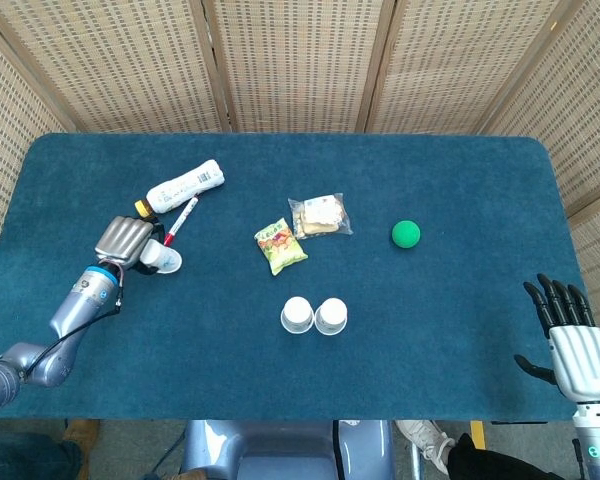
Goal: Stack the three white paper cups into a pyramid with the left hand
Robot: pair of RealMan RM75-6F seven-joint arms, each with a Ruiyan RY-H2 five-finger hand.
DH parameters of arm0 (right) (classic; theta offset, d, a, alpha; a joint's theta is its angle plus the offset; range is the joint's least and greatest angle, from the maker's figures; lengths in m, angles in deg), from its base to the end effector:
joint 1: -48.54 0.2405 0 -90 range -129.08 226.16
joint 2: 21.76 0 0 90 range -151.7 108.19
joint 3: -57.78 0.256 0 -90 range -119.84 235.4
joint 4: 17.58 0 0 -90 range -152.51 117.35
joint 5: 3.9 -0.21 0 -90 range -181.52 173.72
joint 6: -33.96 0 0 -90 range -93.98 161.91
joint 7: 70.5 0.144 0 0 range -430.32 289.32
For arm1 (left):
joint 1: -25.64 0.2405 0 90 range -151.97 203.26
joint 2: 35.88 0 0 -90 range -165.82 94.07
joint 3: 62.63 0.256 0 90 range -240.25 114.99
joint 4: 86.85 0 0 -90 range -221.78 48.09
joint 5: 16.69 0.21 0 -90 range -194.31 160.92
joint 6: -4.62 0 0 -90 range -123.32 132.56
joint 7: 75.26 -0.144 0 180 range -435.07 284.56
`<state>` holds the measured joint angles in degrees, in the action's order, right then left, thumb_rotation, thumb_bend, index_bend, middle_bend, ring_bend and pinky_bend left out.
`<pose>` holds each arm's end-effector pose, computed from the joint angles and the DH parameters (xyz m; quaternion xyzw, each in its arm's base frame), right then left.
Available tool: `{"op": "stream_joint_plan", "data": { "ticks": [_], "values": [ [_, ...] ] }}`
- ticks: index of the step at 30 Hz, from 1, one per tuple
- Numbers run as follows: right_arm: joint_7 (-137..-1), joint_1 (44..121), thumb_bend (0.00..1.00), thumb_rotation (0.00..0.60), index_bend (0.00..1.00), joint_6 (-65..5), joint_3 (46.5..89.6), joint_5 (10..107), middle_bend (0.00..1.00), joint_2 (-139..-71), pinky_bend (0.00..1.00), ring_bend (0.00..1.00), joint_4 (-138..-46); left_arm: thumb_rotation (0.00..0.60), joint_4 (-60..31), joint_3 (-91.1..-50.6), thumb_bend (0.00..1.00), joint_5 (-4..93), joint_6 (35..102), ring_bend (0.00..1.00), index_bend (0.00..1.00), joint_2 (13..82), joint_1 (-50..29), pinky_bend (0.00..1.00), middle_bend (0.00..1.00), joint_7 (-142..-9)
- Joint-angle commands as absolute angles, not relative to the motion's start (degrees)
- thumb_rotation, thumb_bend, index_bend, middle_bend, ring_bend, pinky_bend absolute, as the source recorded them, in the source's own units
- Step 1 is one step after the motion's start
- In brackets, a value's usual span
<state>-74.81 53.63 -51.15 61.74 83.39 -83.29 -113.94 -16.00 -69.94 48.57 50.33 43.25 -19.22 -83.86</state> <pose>-0.2948 -0.1852 0.1683 0.6090 -0.3597 0.3871 0.5915 -0.2224 0.4024 0.0554 -0.7478 -0.3539 -0.2859 0.4835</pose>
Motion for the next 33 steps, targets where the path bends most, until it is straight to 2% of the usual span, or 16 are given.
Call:
{"op": "stream_joint_plan", "data": {
  "ticks": [1,5,10,14,20,33],
  "values": [
    [-74.99,53.66,0.00,0.600,0.00,-51.00,61.70,83.21,0.00,-83.21,0.00,0.00,-114.20,0.600,-4.70,-71.41,0.18,52.26,53.48,0.37,0.52,38.19,-19.73,0.40,0.33,-84.75],
    [-74.76,53.67,0.00,0.600,0.00,-50.73,61.78,82.72,0.00,-82.99,0.00,0.00,-114.43,0.600,8.17,-74.02,0.19,53.72,52.74,0.37,0.52,35.49,-23.41,0.40,0.33,-88.79],
    [-73.90,53.64,0.00,0.600,0.00,-50.56,62.12,81.84,0.00,-82.56,0.00,0.00,-114.41,0.600,14.76,-76.89,0.19,46.75,51.99,0.37,0.52,37.60,-29.20,0.40,0.33,-100.11],
    [-73.01,53.73,0.00,0.600,0.00,-50.12,62.47,80.90,0.00,-82.29,0.00,0.00,-114.13,0.600,16.39,-77.81,0.19,37.95,51.93,0.37,0.52,41.45,-34.67,0.40,0.33,-108.36],
    [-71.85,53.77,0.00,0.600,0.00,-49.56,62.91,79.53,0.00,-81.97,0.00,0.00,-113.53,0.600,16.04,-77.04,0.18,28.52,53.18,0.37,0.52,46.29,-40.32,0.40,0.33,-114.61],
    [-70.48,53.99,0.00,0.600,0.00,-48.56,63.31,78.18,0.00,-81.80,0.00,0.00,-112.76,0.600,14.16,-75.68,0.18,21.86,55.00,0.37,0.52,49.12,-45.96,0.40,0.33,-117.44]
  ]
}}
